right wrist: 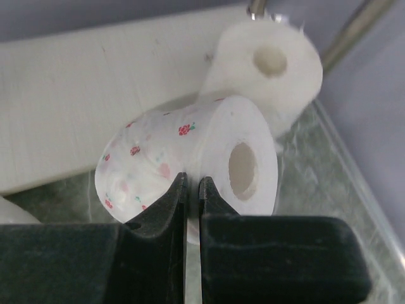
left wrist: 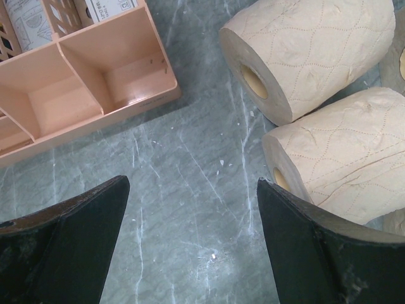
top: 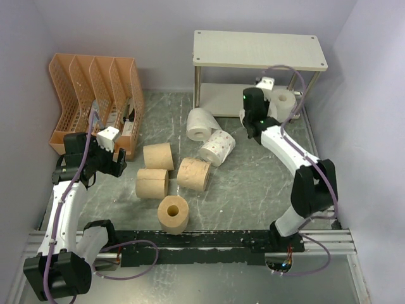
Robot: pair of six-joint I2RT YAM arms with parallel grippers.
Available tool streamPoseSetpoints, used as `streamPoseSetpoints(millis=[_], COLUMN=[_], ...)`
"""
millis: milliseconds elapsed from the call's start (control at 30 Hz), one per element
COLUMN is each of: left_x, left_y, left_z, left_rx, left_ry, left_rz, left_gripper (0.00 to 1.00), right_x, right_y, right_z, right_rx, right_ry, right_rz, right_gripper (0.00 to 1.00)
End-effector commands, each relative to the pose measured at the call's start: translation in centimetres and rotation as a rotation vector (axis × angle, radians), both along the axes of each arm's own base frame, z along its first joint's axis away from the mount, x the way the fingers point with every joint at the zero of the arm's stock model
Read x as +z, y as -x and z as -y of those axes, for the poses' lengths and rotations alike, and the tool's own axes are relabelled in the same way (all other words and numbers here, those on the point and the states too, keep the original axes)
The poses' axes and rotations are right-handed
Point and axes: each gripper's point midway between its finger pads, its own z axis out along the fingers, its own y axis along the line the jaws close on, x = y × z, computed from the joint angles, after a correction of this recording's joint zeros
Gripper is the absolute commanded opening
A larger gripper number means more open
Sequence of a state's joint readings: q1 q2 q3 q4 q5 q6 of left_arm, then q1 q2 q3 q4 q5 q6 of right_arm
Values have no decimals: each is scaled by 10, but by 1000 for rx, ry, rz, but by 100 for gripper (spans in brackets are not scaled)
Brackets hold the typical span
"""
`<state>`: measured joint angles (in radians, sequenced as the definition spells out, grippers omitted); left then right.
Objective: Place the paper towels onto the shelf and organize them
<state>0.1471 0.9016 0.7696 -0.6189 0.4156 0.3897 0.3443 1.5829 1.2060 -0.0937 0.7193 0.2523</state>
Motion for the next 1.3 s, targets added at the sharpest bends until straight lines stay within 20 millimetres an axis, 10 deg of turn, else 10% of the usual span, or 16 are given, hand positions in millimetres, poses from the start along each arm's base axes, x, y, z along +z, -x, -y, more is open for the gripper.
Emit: streamPoseSetpoints(millis=[0, 267, 833, 1033, 1267], left_x=[9, 7, 13, 9, 10], left_y=[-5, -6, -9, -9, -9], left_z=[1, -2, -9, -11, -10], left_rx=[-15, 1, 51, 57, 50], left_ry=[2, -1, -21, -27, -26], left_rz=[30, 19, 68, 47, 49], left_gripper=[94, 94, 94, 94, 94], right_x=[57, 60, 33, 55, 108], right_y=[-35, -79, -100, -83, 2], right_z=[1, -9, -42, -55, -107], right_rx=[54, 98, 136, 101, 93], right_ry=[199, 408, 703, 699, 563], right_rz=[42, 60, 185, 275, 424], right_gripper=[0, 0, 0, 61, 72])
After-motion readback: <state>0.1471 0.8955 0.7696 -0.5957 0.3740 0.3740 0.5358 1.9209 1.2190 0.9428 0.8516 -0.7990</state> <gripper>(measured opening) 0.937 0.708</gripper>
